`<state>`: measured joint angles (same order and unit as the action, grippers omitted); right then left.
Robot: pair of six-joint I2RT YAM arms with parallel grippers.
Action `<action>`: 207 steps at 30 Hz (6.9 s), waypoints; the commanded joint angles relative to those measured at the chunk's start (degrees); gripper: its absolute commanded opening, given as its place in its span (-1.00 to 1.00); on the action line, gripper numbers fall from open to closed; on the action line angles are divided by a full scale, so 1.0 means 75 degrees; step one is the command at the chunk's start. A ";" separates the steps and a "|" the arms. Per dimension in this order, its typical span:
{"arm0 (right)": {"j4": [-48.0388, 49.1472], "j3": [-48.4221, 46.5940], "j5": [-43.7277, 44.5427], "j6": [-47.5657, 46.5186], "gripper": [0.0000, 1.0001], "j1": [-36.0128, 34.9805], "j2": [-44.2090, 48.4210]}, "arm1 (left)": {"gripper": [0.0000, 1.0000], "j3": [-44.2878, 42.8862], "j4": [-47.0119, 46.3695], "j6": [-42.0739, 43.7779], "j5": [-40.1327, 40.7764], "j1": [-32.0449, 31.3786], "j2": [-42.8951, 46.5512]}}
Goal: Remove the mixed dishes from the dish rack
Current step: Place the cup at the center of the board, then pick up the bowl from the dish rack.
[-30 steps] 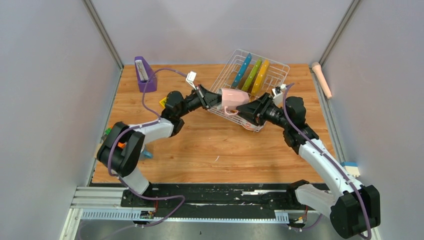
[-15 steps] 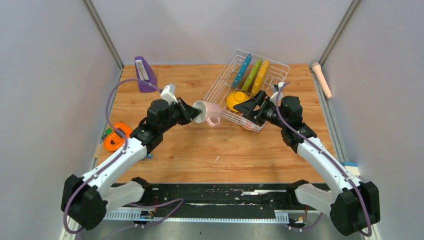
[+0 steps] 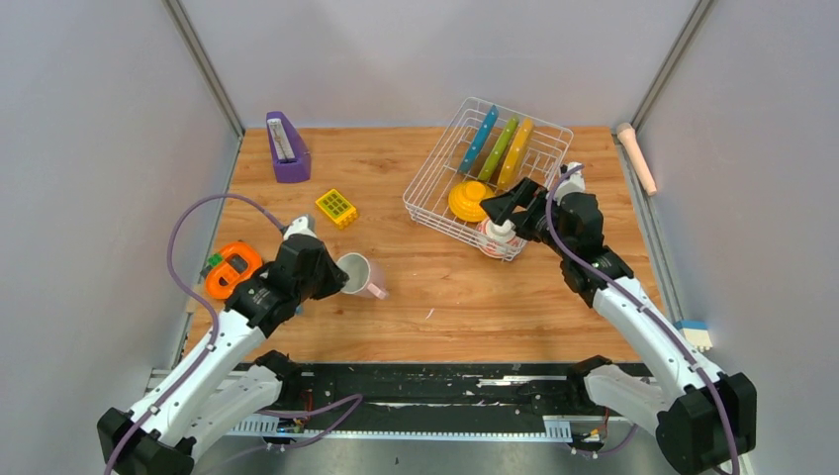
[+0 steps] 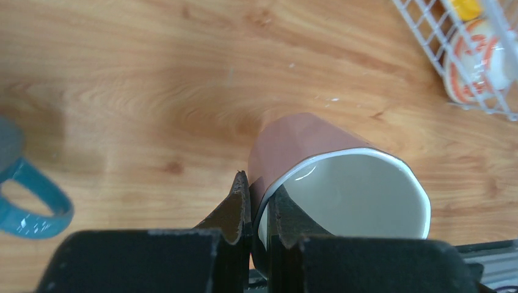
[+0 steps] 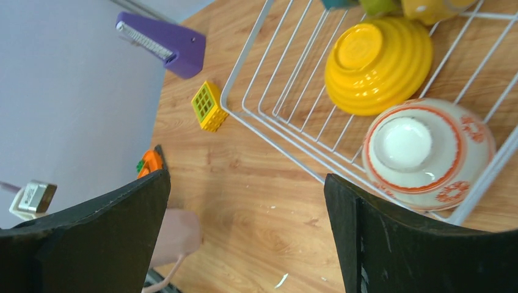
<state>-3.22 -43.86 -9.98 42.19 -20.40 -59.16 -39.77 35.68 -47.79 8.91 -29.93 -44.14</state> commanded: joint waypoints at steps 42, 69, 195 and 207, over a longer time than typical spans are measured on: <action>-0.0726 -0.0382 0.1708 -0.1431 1.00 -0.0013 -0.0400 | -0.94 -0.2122 0.0576 0.0268 0.1929 0.3076 -0.3526; -0.1000 -0.0842 0.1518 -0.1739 1.00 -0.0010 -0.1445 | -0.10 -0.2004 0.0680 0.0387 0.2121 0.3311 -0.3878; -0.1913 -0.2663 -0.0821 -0.0954 -1.00 0.0828 -0.2125 | 1.00 -0.0326 -0.2981 0.1098 -0.4334 0.3297 -0.0999; -0.0097 -0.1744 -0.2667 0.0097 -1.00 0.1202 -0.0724 | 1.00 -0.0324 -0.4095 0.0412 -0.4609 0.2801 -0.1363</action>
<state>-15.00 -57.43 -22.48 38.11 -11.92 -68.25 -41.60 10.81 -42.41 -24.23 -6.44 -53.39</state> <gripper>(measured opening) 0.518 0.998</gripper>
